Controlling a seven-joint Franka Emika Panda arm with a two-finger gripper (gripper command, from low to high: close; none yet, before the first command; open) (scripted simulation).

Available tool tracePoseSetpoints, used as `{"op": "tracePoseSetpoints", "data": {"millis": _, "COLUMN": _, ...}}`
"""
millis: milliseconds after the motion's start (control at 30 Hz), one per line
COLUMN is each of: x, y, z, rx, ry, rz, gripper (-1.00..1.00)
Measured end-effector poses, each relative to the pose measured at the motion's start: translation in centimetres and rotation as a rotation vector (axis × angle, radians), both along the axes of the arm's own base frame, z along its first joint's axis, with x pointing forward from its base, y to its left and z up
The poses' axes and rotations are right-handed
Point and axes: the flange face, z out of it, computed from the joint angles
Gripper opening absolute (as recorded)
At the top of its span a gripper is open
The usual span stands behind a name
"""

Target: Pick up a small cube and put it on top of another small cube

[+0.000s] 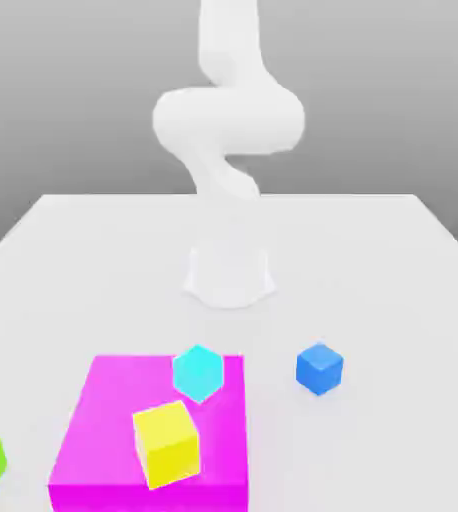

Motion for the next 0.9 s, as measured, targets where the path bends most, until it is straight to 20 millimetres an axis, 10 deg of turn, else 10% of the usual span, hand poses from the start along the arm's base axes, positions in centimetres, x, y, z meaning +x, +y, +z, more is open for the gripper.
{"op": "tracePoseSetpoints", "data": {"millis": 300, "x": 2.7, "y": 7.6, "z": -22.5, "rx": -0.083, "ry": 0.308, "rz": 0.252, "gripper": 0.0}}
{"op": "tracePoseSetpoints", "data": {"millis": 600, "x": -8.4, "y": 12.2, "z": -45.4, "rx": -0.235, "ry": 0.657, "rz": 0.554, "gripper": 0.0}}
{"op": "tracePoseSetpoints", "data": {"millis": 867, "x": -10.2, "y": 12.3, "z": -52.7, "rx": -0.251, "ry": 0.694, "rz": 0.587, "gripper": 0.0}}
{"op": "tracePoseSetpoints", "data": {"millis": 900, "x": -10.2, "y": 12.3, "z": -53.2, "rx": -0.252, "ry": 0.694, "rz": 0.586, "gripper": -1.0}}
